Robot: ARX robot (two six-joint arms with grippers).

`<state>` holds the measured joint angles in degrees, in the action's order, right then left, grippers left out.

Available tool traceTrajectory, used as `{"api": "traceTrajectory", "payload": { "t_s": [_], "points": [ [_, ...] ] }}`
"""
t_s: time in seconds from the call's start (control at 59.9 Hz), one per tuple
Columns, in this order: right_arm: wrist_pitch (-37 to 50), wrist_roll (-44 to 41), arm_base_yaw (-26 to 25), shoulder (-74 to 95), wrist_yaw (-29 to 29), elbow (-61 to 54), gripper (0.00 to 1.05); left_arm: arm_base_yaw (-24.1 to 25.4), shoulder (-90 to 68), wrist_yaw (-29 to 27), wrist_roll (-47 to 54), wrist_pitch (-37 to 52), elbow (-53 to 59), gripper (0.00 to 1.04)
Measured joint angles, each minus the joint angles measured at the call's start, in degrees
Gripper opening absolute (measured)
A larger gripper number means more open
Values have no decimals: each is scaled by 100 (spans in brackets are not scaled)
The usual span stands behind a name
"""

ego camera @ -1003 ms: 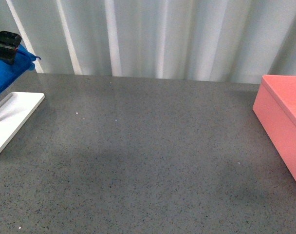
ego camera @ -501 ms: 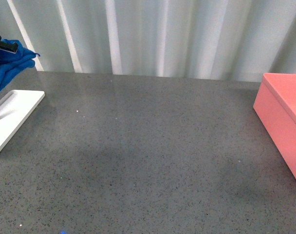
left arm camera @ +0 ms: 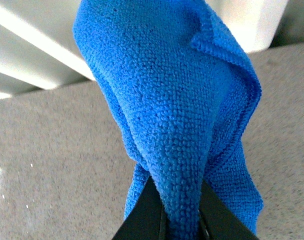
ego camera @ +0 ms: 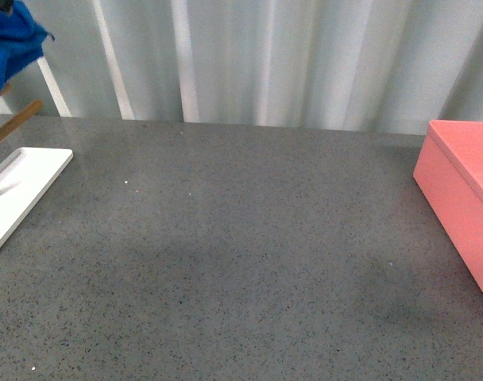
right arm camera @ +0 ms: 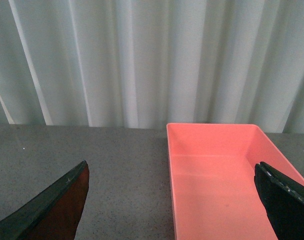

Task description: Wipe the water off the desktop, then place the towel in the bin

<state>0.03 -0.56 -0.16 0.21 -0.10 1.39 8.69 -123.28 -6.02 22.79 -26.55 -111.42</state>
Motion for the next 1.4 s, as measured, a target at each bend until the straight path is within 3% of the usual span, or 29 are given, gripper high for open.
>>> {"api": "traceTrajectory", "payload": {
  "t_s": [0.234,0.384,0.568,0.735,0.886,1.069,1.404],
  "points": [
    [0,0,0,0,0,0,98,-487,1292,938,-101,361,623,5],
    [0,0,0,0,0,0,98,-1261,2240,1668,-358,946,1775,5],
    [0,0,0,0,0,0,98,-2247,2846,1969,-518,1628,3180,5],
    [0,0,0,0,0,0,98,-2756,2837,2177,-629,2063,3982,5],
    [0,0,0,0,0,0,98,-3075,2824,2645,-1047,2496,4376,5],
    [0,0,0,0,0,0,98,-3574,2962,3696,-2352,3536,4719,5],
    [0,0,0,0,0,0,98,-4100,3021,3748,-3724,4507,4804,5]
  ]
}}
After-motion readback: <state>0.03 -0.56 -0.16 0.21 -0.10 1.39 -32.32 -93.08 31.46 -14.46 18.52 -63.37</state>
